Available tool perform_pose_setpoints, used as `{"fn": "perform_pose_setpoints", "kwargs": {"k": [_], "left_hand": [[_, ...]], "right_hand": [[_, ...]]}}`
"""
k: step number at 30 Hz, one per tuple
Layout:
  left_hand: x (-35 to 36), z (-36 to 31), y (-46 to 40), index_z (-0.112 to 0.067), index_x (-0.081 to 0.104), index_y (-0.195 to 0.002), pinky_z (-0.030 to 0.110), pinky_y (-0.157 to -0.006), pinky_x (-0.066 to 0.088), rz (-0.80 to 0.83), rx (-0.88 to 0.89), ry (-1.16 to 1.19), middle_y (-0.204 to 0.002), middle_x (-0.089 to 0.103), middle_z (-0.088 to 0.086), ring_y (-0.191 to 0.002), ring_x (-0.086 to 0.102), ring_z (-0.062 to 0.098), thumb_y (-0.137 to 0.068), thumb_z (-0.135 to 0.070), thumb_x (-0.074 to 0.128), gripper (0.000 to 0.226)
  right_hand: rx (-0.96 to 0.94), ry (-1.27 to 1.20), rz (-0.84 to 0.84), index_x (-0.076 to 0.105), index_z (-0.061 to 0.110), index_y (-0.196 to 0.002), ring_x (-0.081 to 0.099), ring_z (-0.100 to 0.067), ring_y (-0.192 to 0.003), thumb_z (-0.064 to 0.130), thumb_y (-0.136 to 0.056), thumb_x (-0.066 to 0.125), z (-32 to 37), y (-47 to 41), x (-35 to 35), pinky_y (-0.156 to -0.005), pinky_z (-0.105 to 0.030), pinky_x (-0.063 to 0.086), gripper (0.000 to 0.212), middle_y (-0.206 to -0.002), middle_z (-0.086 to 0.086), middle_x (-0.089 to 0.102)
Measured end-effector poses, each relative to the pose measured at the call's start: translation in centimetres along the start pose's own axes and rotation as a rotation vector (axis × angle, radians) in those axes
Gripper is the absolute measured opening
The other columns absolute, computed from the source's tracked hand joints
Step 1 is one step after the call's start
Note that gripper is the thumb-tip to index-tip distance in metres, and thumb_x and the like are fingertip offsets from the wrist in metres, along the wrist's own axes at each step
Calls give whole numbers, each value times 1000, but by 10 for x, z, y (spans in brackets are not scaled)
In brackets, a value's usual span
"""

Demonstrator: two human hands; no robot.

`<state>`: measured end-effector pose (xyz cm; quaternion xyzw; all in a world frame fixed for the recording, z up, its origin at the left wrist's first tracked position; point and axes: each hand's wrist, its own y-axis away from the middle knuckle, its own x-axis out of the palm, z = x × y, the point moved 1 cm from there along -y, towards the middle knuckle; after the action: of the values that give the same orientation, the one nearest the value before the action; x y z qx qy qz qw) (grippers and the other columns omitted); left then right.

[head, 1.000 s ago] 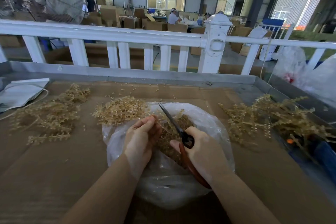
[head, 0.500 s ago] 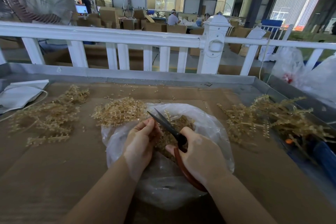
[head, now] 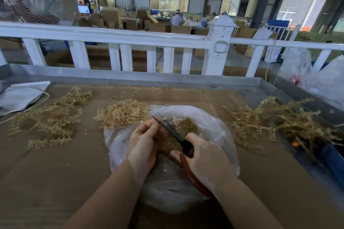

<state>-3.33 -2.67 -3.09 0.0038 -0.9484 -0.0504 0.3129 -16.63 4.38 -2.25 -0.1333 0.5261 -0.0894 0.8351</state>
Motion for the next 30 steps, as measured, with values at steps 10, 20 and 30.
{"fn": "perform_pose_setpoints", "kwargs": {"k": [10, 20, 30], "left_hand": [[-1, 1, 2, -12, 68, -89, 23, -63, 50, 56, 79, -125, -76, 63, 7, -66, 58, 15, -91, 5, 50, 25], [-5, 0, 0, -9, 65, -77, 21, -57, 53, 78, -17, -53, -68, 67, 3, -63, 63, 15, -84, 12, 51, 26], [-3, -1, -1, -7, 58, -82, 21, -55, 55, 68, -71, -27, -75, 63, 6, -65, 65, 13, -86, 14, 48, 24]], "right_hand": [[10, -27, 6, 47, 36, -90, 47, -3, -71, 64, -81, 56, -1, 0, -1, -56, -10, 28, 30, -73, 16, 51], [53, -95, 45, 45, 33, -79, 47, 0, -65, 63, -81, 58, -2, -3, -1, -55, -14, 30, 33, -67, 14, 49], [21, -63, 24, 45, 34, -84, 49, -4, -68, 63, -81, 57, -3, 1, -3, -57, -19, 33, 32, -68, 14, 50]]}}
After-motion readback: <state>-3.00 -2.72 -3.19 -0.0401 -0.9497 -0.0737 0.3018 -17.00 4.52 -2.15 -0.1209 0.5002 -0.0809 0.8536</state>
